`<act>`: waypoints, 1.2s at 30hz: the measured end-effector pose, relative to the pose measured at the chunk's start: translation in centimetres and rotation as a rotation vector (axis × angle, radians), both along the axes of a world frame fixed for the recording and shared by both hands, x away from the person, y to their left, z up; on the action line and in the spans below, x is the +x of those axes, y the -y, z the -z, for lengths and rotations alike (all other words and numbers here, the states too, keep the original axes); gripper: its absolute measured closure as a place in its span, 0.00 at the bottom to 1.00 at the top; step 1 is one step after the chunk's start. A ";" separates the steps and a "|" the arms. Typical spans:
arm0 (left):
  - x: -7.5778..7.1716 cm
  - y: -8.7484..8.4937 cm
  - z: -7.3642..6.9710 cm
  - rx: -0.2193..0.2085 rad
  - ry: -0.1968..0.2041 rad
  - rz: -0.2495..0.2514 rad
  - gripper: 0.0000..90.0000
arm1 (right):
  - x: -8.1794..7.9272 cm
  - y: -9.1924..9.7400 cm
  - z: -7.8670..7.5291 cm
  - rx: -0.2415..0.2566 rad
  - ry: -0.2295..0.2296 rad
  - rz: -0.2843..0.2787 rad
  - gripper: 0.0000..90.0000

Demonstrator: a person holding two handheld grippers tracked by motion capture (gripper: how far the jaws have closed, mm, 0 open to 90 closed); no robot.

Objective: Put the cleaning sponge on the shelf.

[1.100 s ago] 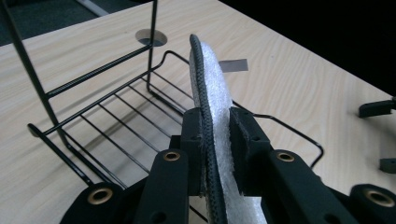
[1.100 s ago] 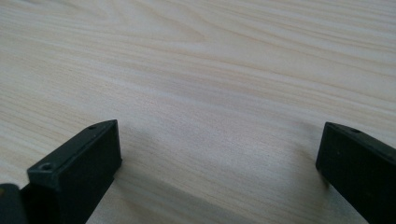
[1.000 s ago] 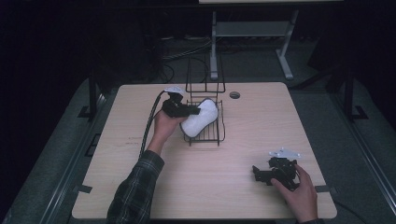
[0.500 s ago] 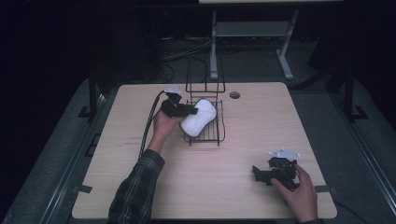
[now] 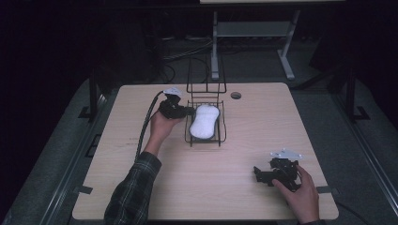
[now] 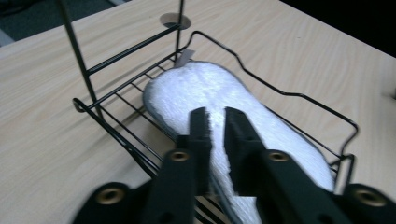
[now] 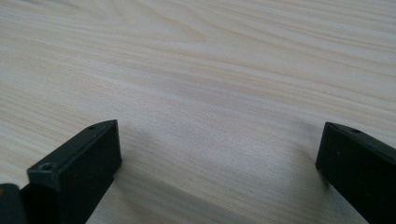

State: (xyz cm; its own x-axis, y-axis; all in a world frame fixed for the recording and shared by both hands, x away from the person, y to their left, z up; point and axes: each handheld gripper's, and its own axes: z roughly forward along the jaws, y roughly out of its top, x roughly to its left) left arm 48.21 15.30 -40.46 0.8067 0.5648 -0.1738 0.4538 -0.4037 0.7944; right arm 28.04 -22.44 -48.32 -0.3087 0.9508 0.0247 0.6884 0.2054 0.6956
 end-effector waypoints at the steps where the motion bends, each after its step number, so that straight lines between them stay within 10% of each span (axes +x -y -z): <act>1: -0.3 -0.1 0.0 -0.003 -0.001 0.007 0.96 | 0.0 0.0 0.0 0.000 0.000 0.000 0.00; 16: -4.0 0.5 1.7 0.012 -0.042 0.092 0.99 | 0.0 0.0 0.0 0.000 0.000 0.000 0.00; 36: -4.3 1.6 2.6 0.019 -0.058 0.112 0.99 | 0.0 0.0 0.0 0.000 0.000 0.000 0.00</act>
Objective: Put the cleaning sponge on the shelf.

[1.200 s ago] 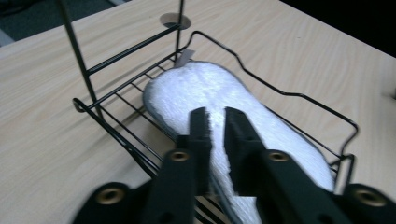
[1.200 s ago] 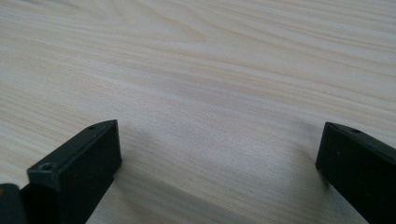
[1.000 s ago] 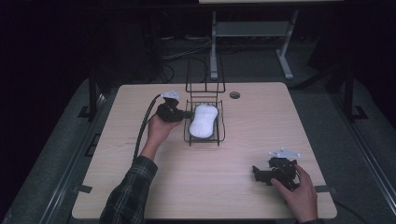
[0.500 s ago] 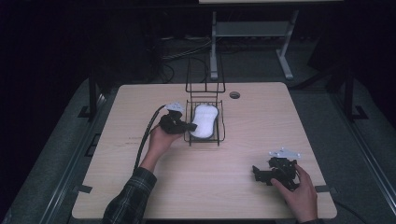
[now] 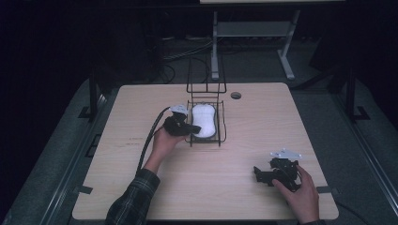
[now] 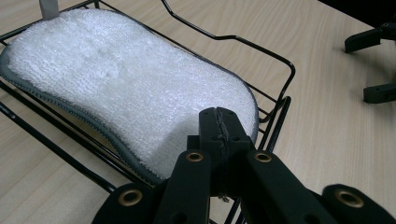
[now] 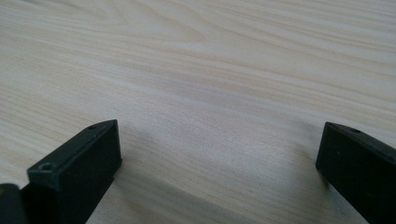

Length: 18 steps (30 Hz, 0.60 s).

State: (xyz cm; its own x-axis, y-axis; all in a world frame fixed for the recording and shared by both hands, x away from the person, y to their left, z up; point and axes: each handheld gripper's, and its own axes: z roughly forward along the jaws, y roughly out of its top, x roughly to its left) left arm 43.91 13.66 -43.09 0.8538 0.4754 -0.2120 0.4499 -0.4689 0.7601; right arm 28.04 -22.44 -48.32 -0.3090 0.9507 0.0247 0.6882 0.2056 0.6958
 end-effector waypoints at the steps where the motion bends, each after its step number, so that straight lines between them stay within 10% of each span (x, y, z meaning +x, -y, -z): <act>1: 0.0 0.0 0.0 0.000 0.000 0.000 0.99 | 0.0 0.0 0.0 0.000 0.000 0.000 0.00; 10: -0.4 -0.6 -0.9 0.013 -0.006 -0.001 0.99 | 0.0 0.0 0.0 0.000 0.000 0.000 0.00; 18: -1.6 -2.0 -2.2 0.021 0.006 -0.033 0.80 | 0.0 0.0 0.0 0.000 0.000 0.000 0.00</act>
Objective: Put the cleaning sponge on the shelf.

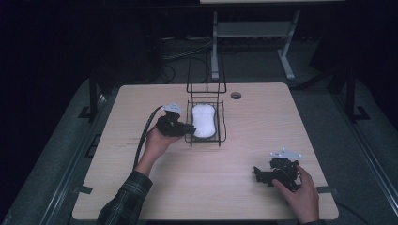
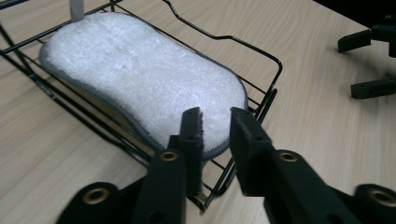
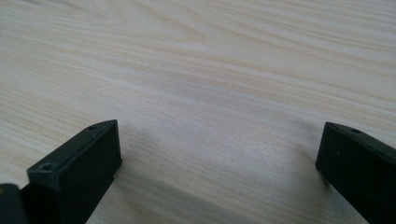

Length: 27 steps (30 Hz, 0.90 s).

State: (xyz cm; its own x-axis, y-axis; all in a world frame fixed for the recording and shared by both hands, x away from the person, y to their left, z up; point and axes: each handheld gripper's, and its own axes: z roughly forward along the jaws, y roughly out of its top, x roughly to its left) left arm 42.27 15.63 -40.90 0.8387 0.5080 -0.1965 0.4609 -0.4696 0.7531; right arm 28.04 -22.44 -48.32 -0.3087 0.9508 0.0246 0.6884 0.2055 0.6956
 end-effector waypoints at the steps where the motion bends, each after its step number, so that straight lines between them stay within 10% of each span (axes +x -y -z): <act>1: -0.2 -0.2 -0.1 0.000 0.001 -0.005 0.77 | 0.0 0.0 0.0 0.000 0.000 0.000 0.00; 27: -6.5 -4.6 0.0 0.083 0.070 -0.095 0.21 | 0.0 0.0 0.0 0.000 0.000 0.000 0.00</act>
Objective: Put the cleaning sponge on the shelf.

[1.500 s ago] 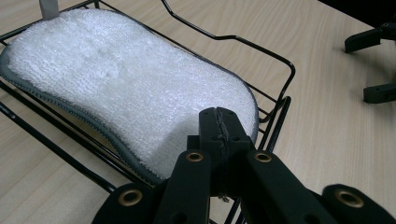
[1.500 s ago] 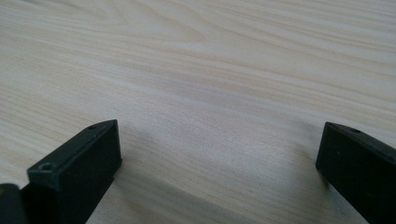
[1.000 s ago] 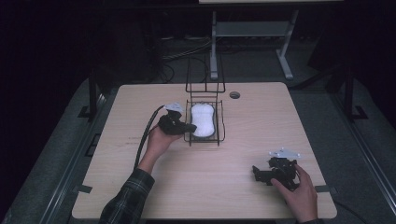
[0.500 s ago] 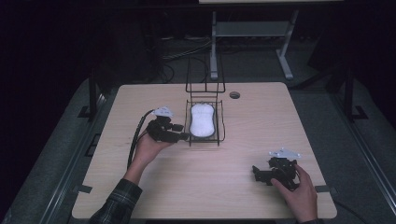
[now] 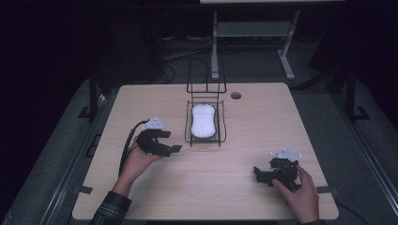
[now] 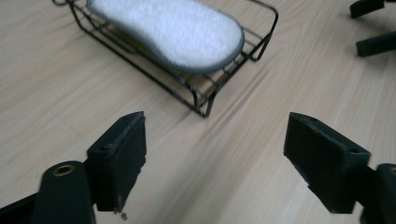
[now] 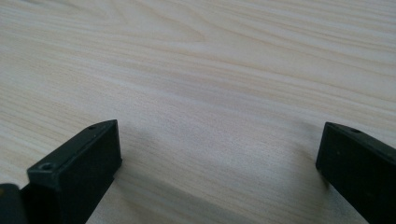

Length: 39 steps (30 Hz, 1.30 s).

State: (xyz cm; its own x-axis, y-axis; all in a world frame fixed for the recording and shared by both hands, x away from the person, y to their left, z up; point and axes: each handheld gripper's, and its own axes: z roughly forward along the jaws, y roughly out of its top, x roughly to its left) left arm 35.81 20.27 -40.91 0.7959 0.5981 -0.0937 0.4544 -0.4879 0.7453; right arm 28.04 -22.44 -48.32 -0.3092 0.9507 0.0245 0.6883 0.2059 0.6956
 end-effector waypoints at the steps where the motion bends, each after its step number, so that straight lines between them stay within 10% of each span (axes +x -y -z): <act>1: -0.4 -0.3 0.1 0.008 -0.001 -0.004 0.20 | 0.0 0.0 0.0 0.000 0.000 0.000 0.00; 14: -5.3 -3.3 2.2 0.090 0.049 -0.122 0.14 | 0.0 0.0 0.0 0.000 0.000 0.000 0.00; 31: -8.5 -4.2 5.4 0.196 -0.014 -0.064 0.14 | 0.0 0.0 0.0 0.000 0.000 -0.001 0.00; 39: -9.1 -4.9 6.2 0.131 0.020 -0.061 0.14 | -0.1 0.0 0.0 0.001 -0.002 -0.001 0.00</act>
